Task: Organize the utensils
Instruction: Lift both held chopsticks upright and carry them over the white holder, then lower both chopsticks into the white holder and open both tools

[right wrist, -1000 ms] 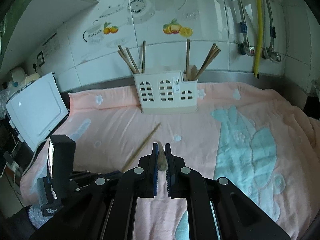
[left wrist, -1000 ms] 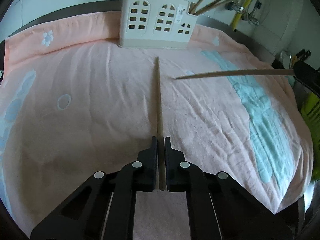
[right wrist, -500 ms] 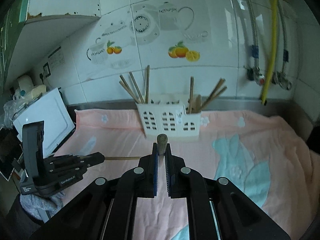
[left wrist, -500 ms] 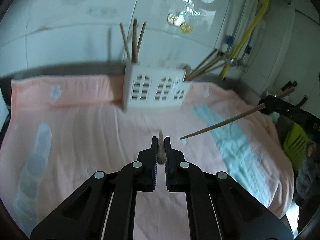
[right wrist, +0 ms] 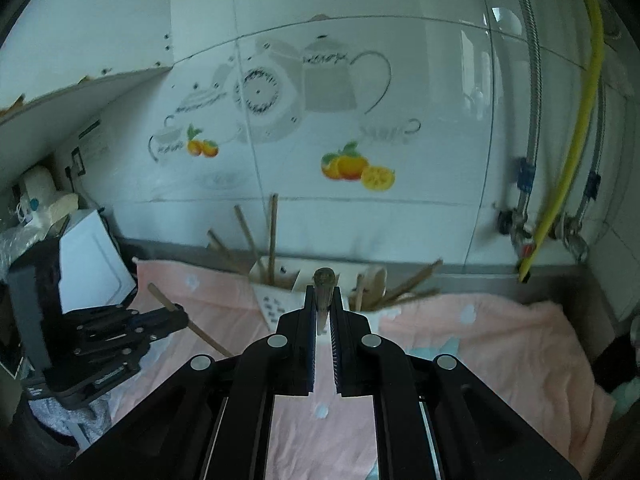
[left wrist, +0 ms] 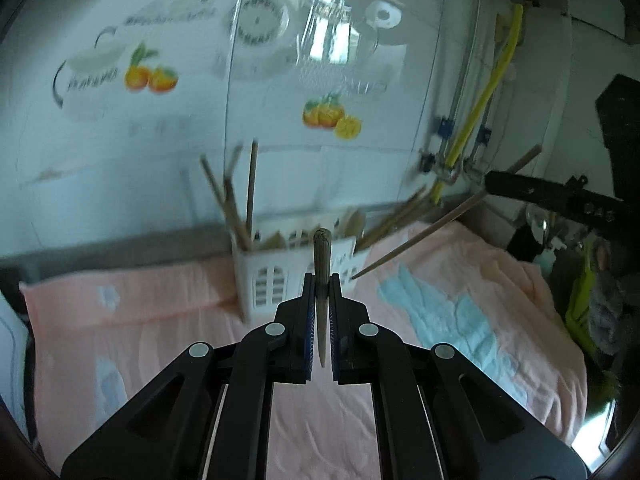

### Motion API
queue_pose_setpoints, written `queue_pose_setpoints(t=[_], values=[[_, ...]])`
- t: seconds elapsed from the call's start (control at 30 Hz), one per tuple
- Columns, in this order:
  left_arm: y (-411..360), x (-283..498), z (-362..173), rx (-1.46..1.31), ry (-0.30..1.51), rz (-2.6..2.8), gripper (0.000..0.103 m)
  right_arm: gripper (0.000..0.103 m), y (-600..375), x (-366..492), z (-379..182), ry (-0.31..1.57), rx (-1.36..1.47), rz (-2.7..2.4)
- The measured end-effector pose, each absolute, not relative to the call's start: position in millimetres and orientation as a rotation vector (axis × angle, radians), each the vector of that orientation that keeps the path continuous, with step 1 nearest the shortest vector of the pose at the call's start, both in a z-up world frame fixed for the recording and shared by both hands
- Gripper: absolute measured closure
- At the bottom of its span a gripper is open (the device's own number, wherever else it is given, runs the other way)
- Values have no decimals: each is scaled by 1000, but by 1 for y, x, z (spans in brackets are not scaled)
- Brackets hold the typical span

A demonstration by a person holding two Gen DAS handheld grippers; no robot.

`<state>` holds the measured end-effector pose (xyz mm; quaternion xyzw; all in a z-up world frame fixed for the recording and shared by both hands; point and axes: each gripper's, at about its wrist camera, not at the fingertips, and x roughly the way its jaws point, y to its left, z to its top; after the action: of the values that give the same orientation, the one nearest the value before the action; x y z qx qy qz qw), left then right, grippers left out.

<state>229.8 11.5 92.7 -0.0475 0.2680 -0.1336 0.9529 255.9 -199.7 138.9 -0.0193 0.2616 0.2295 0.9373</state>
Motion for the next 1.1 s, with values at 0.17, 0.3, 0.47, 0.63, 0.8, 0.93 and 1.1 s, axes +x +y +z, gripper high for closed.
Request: queue_pose_setpoints(t=[0.17,0.3,0.47,0.63,0.8,0.93,1.1], values=[[10,240,129,-72,468,-263,98,97,-201,278,159,531,-46,459],[10,248,157,-68,413,-253,98,97,-205,294,169,526,-46,444],[8,260,173,-44,370,-222,98,97,-206,314,170,540,-58,421],[6,277,172,-6,359,-165,98,97,-201,331,160,581,-90,408],[11,294,161,-8,393,-131,98,97,-196,344,148,622,-100,420],[17,308,146,-23,442,-122,98,96,-190,354,136,657,-108,419],[24,317,132,-51,478,-132,97,95,-185,363,121,684,-100,420]])
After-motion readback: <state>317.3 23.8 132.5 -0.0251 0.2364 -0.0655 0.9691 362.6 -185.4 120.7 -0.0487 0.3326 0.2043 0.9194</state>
